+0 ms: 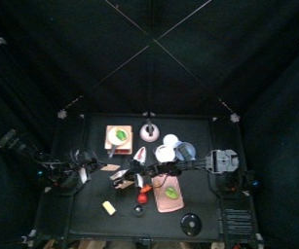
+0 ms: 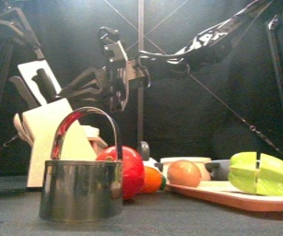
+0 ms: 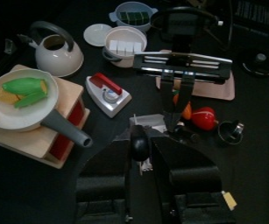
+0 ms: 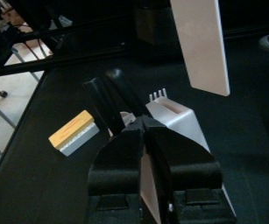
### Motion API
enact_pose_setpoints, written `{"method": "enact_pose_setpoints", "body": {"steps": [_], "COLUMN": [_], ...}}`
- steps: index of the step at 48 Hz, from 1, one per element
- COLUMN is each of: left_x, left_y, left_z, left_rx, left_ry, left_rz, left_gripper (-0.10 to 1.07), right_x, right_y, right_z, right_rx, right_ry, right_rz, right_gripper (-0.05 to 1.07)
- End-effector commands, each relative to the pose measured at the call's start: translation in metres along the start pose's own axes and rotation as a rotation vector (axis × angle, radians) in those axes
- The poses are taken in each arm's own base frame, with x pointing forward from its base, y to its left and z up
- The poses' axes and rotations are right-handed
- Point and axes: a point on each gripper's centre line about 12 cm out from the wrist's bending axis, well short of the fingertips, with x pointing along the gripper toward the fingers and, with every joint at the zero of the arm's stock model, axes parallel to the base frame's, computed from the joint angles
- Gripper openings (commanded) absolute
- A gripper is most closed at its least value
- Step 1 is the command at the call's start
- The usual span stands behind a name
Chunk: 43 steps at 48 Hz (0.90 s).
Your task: Grab starfruit
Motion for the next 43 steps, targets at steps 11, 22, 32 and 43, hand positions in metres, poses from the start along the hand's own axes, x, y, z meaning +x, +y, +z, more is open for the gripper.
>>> {"method": "enact_pose_setpoints", "body": {"steps": [11,22,32,43], "left_x": [-0.005,-0.003,0.017,0.036], "left_y": [-0.006,-0.016,-0.039,-0.054], "left_z": [0.021,0.030,0.030,0.029], "left_rx": [0.029,0.082,0.175,0.189], "left_ry": [-0.112,-0.199,-0.247,-0.245], "left_rz": [-0.038,-0.089,-0.175,-0.222], "left_gripper": [0.49,0.49,0.49,0.49], "right_x": [-0.032,-0.064,-0.093,-0.127], "right_y": [0.017,0.030,0.038,0.058], "right_z": [0.051,0.069,0.060,0.023], "right_rx": [-0.034,-0.050,-0.027,0.046], "right_ry": [-0.114,-0.173,-0.168,-0.106], "right_rz": [0.024,0.054,0.060,0.082], "right_gripper": [0.44,0.44,0.44,0.44]}}
